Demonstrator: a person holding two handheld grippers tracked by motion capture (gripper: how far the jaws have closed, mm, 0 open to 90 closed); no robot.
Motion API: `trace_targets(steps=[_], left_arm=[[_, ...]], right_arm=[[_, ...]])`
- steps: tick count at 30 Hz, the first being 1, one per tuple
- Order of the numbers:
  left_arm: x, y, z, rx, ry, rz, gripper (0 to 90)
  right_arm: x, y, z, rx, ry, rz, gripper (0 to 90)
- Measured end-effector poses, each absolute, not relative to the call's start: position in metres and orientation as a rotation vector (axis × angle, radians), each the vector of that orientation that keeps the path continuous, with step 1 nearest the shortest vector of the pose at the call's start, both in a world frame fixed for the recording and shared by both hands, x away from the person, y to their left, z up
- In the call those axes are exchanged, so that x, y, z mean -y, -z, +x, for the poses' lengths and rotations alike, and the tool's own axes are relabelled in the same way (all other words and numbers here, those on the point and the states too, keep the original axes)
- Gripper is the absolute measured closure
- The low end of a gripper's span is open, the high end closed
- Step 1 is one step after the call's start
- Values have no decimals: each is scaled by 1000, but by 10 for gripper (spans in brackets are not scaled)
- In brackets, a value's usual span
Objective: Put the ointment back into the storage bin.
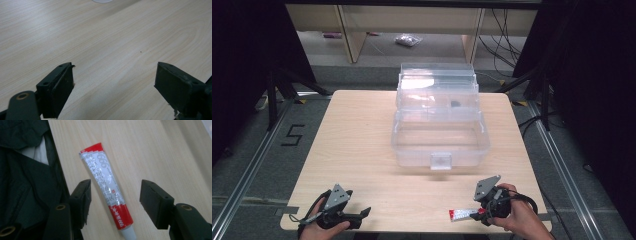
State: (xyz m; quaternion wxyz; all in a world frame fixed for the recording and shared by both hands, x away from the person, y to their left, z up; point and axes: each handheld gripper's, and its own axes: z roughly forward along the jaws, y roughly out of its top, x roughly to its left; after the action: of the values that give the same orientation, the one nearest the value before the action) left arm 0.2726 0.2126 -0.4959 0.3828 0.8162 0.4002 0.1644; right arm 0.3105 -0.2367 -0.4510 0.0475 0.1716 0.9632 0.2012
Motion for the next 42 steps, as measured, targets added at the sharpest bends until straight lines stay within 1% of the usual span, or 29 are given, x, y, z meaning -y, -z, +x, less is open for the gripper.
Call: trace_targets(steps=[2, 4, 10, 12, 13, 19, 22, 23, 28, 37, 40, 41, 42], left_arm=[[-212, 496, 273, -1020, -419, 2072, 150], [-213, 496, 273, -1019, -419, 2074, 150], [-213, 496, 273, -1016, -420, 2084, 150], [-212, 496, 273, -1022, -419, 2082, 150], [-212, 496, 273, -1019, -419, 2074, 150], [-212, 496, 273, -1018, -418, 2075, 150], [-212, 496, 273, -1018, -419, 2074, 150], [-212, 496, 273, -1020, -419, 2080, 150], [-212, 496, 273, -1016, -417, 2081, 150], [-213, 495, 273, -1024, -427, 2077, 150], [-212, 495, 273, -1025, -427, 2071, 150], [-212, 495, 273, -1024, -425, 2081, 150], [-212, 495, 273, -1024, -425, 2081, 150]], right_arm=[[234, 452, 311, -2958, -565, 493, 466], [233, 453, 310, -2967, -543, 489, 471], [225, 458, 313, -3022, -447, 430, 537], [224, 458, 311, -3016, -423, 461, 542], [221, 460, 312, -3029, -406, 409, 553], [218, 463, 314, -3034, -369, 388, 567], [217, 463, 314, -3019, -321, 430, 580], [217, 465, 316, -3015, -337, 368, 583], [214, 466, 315, -3025, -264, 406, 586], [208, 470, 318, -3035, -205, 331, 634], [208, 470, 317, -3040, -196, 371, 638], [208, 471, 320, -3045, -206, 299, 642], [208, 471, 320, -3045, -206, 299, 642]])
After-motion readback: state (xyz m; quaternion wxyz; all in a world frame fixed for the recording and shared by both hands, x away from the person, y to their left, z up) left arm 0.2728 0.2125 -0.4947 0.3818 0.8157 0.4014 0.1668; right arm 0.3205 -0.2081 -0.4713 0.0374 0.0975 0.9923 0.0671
